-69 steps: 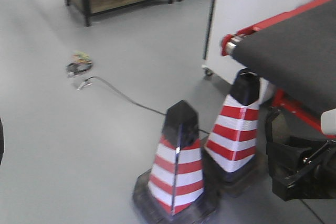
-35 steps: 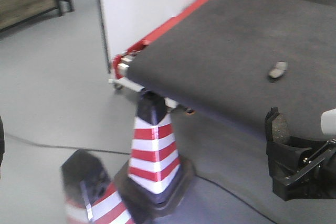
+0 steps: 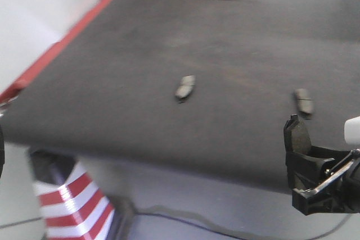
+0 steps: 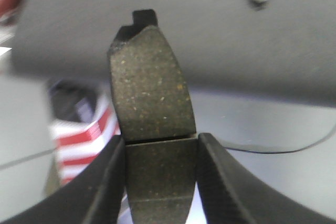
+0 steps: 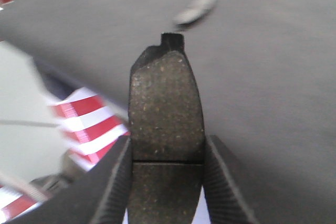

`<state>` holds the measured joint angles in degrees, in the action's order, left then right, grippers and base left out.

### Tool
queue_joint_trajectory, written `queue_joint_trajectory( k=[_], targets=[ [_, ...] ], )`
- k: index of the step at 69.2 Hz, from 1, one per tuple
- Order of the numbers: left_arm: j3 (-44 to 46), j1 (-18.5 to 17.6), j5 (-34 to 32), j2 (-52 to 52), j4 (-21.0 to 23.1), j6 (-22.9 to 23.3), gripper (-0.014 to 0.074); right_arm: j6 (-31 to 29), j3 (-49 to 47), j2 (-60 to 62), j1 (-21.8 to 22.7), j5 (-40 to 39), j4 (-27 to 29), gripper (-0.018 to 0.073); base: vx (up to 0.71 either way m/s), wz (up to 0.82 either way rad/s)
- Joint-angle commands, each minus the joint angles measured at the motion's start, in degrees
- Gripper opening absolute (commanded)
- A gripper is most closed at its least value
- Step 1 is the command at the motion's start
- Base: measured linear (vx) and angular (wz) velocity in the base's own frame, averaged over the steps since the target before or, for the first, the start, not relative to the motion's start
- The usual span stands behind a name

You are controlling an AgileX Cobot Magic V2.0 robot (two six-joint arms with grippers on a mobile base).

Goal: Move and align brake pads A on conveyor
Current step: 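Drive up to the dark conveyor belt holding two brake pads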

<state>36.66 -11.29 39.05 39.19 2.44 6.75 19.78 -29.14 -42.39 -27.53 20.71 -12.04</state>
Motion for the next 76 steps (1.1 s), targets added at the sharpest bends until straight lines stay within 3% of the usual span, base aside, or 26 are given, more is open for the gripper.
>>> queue_joint_trajectory(
  k=[1,24,76],
  targets=[
    [1.7,-0.23,-4.72,-0.08,0.39,0.0,0.0139,-0.62,-1.99,0.18,0.16,-4.81,-0.88,-0.001,0.22,-0.67],
    [1.7,-0.23,-4.72,-0.08,0.39,0.0,0.0139,-0.62,-1.99,0.18,0.16,-4.76,-0.88,-0.001,0.25,-0.46],
    [1.7,-0.23,-4.72,-0.08,0.39,0.0,0.0139,-0.62,-1.99,0.18,0.16,-4.81,-0.88,-0.001,0.22,-0.17]
  ],
)
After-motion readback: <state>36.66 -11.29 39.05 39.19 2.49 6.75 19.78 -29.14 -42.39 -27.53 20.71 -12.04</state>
